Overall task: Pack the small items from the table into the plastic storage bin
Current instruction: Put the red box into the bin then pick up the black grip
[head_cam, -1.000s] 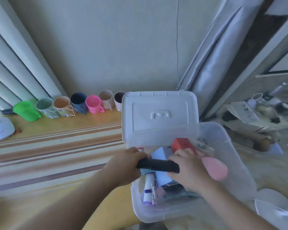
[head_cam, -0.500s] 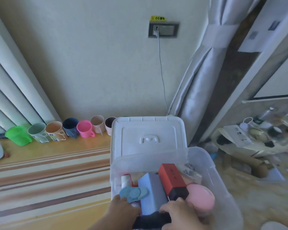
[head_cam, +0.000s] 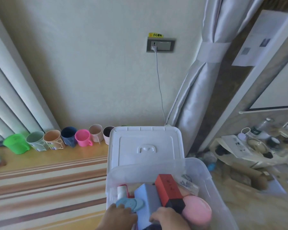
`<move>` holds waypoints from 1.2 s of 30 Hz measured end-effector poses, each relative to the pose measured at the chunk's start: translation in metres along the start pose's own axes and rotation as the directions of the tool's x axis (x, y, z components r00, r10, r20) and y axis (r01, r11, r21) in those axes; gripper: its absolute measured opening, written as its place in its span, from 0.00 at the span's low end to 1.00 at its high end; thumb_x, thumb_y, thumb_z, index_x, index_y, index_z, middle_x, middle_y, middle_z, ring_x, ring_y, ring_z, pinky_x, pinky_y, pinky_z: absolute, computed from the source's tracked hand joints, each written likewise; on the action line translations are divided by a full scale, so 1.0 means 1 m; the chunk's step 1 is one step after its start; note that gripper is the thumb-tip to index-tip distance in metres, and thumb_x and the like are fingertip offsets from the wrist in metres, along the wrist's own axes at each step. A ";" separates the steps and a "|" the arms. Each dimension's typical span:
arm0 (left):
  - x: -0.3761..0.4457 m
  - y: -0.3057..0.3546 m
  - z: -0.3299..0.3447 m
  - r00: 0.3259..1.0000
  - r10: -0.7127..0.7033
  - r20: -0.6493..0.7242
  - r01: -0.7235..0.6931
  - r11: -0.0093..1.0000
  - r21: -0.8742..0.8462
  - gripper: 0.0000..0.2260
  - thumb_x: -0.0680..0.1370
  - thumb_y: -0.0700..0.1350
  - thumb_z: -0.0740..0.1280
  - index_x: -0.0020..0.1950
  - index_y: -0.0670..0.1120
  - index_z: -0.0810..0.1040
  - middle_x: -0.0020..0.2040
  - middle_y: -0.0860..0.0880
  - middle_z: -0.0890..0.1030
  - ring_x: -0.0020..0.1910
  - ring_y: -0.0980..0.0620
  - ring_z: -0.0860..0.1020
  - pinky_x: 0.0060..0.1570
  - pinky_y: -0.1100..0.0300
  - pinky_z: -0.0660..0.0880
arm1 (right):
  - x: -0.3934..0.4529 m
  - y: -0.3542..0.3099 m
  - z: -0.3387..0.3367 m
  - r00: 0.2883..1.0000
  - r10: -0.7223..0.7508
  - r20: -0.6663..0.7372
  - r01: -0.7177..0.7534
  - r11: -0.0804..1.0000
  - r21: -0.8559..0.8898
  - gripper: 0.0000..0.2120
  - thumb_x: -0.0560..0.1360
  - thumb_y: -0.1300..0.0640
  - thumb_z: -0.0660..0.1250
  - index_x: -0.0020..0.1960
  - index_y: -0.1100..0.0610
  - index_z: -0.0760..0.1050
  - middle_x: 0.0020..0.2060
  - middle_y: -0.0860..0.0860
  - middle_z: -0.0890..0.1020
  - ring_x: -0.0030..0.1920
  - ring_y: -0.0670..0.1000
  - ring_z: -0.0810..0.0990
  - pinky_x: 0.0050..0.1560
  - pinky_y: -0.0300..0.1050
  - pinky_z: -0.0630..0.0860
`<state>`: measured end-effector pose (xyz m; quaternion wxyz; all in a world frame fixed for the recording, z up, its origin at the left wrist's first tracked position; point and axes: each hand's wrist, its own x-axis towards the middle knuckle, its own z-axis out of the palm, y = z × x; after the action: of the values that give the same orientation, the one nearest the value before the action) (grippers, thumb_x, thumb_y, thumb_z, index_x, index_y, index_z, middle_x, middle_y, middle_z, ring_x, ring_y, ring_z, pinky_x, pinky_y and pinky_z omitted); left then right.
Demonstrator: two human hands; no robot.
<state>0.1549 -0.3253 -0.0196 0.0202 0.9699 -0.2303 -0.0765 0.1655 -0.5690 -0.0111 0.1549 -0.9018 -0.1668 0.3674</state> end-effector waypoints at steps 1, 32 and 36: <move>0.003 0.008 -0.007 0.996 -0.028 0.080 0.036 0.994 -0.099 0.25 0.41 0.49 0.79 0.33 0.62 0.74 0.30 0.61 0.75 0.24 0.61 0.74 0.22 0.64 0.65 | -0.001 -0.002 0.001 0.996 -0.006 -0.087 0.007 1.000 0.005 0.16 0.80 0.45 0.63 0.67 0.40 0.75 0.58 0.43 0.71 0.62 0.51 0.70 0.63 0.45 0.69; -0.448 -0.322 0.023 0.362 -0.931 0.050 0.868 0.317 -0.381 0.36 0.67 0.65 0.68 0.74 0.60 0.66 0.75 0.46 0.62 0.74 0.37 0.63 0.72 0.40 0.64 | 0.143 -0.490 0.127 0.802 -0.595 -0.051 0.557 0.775 -0.298 0.36 0.75 0.45 0.73 0.80 0.46 0.63 0.73 0.52 0.65 0.72 0.59 0.64 0.72 0.55 0.66; -0.515 -0.354 0.049 0.242 -0.952 0.190 0.925 0.167 -0.342 0.38 0.70 0.63 0.73 0.77 0.59 0.63 0.78 0.43 0.60 0.75 0.36 0.60 0.74 0.40 0.62 | 0.168 -0.557 0.177 0.829 -0.549 0.107 0.546 0.753 -0.368 0.40 0.76 0.42 0.72 0.82 0.45 0.58 0.77 0.50 0.61 0.74 0.60 0.62 0.73 0.57 0.68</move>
<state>-0.1502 0.2222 -0.0224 0.1671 0.8803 0.4363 -0.0830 0.0484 0.0283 -0.0106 0.0768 -0.8271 -0.4909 0.2628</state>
